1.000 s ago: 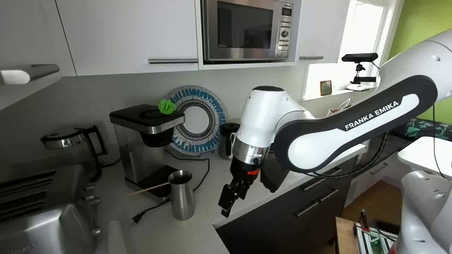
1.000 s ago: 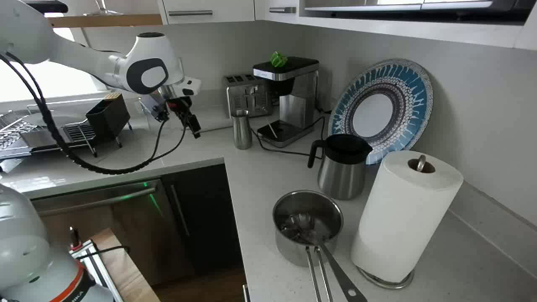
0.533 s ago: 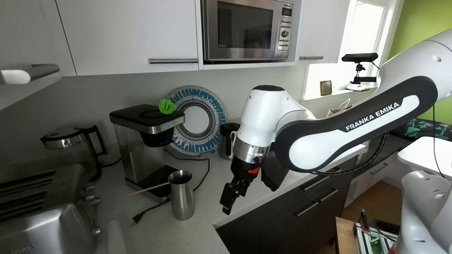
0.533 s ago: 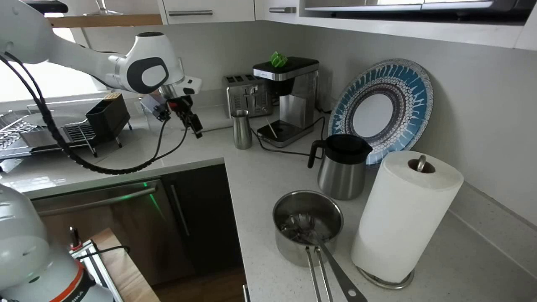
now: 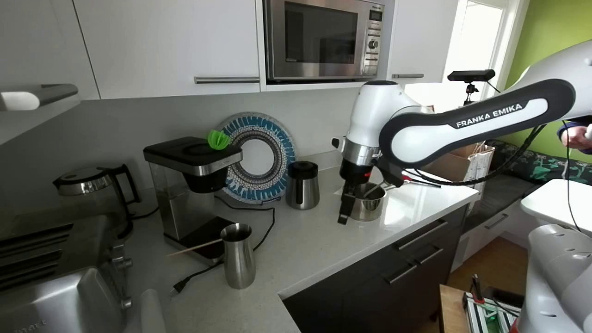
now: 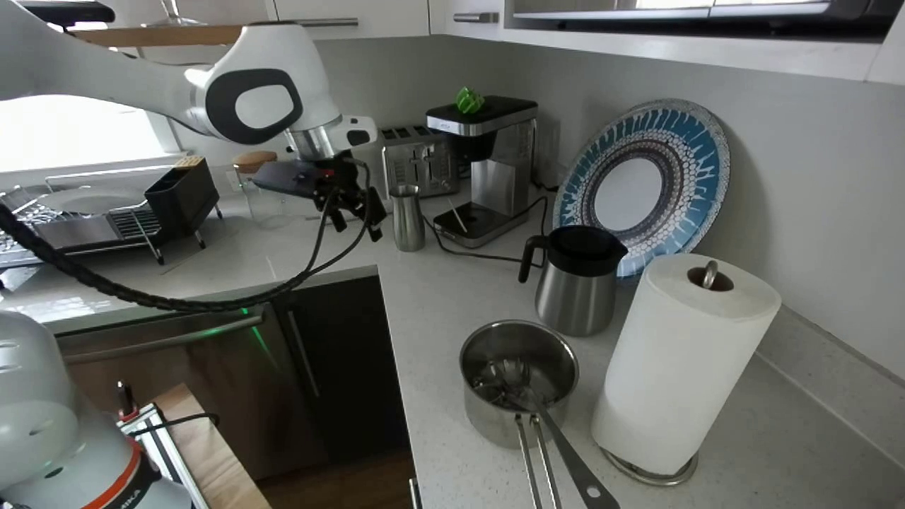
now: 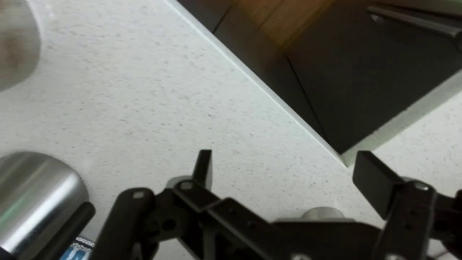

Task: Pick up the silver serving spoon from the silver pot and put it in the silver cup

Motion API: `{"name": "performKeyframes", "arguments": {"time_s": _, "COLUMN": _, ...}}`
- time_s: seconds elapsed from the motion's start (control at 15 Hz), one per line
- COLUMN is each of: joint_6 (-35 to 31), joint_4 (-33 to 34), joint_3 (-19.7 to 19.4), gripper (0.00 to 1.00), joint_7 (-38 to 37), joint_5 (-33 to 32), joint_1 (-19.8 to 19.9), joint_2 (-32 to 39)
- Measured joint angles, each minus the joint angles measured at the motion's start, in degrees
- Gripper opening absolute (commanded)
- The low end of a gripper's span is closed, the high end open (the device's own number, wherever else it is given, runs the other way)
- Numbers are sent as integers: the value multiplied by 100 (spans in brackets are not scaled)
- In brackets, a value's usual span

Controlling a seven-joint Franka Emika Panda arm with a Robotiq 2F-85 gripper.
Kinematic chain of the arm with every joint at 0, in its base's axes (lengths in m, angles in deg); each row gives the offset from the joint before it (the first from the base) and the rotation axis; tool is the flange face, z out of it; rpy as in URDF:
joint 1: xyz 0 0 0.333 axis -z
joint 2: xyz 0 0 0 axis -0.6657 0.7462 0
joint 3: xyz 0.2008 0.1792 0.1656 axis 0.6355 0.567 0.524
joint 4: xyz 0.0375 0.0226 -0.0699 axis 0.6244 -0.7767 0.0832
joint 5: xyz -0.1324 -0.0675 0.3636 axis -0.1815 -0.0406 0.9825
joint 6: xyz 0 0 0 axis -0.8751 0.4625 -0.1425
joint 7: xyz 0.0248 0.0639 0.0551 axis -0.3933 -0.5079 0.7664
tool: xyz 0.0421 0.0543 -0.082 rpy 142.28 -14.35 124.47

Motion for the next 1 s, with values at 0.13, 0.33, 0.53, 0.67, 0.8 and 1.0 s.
{"name": "performKeyframes", "arguments": {"time_s": 0.13, "joint_6": 161, "joint_4": -13, "joint_3": -736, "gripper": 100, "joint_7": 971, "joint_5": -288, "joint_1": -72, "joint_2": -180}}
{"name": "performKeyframes", "arguments": {"time_s": 0.33, "joint_6": 166, "joint_4": 39, "joint_3": -1288, "gripper": 100, "joint_7": 1979, "joint_5": -313, "joint_1": 275, "joint_2": -255}}
{"name": "performKeyframes", "arguments": {"time_s": 0.53, "joint_6": 165, "joint_4": 40, "joint_3": -1261, "gripper": 100, "joint_7": 2071, "joint_5": -299, "joint_1": 333, "joint_2": -255}}
{"name": "performKeyframes", "arguments": {"time_s": 0.67, "joint_6": 96, "joint_4": 53, "joint_3": -1210, "gripper": 100, "joint_7": 2161, "joint_5": -563, "joint_1": 433, "joint_2": -233}}
{"name": "performKeyframes", "arguments": {"time_s": 0.8, "joint_6": 197, "joint_4": 116, "joint_3": -1264, "gripper": 100, "joint_7": 2658, "joint_5": -946, "joint_1": 607, "joint_2": -187}}
{"name": "performKeyframes", "arguments": {"time_s": 1.0, "joint_6": 262, "joint_4": 248, "joint_3": -1452, "gripper": 100, "joint_7": 3518, "joint_5": -1564, "joint_1": 956, "joint_2": -77}}
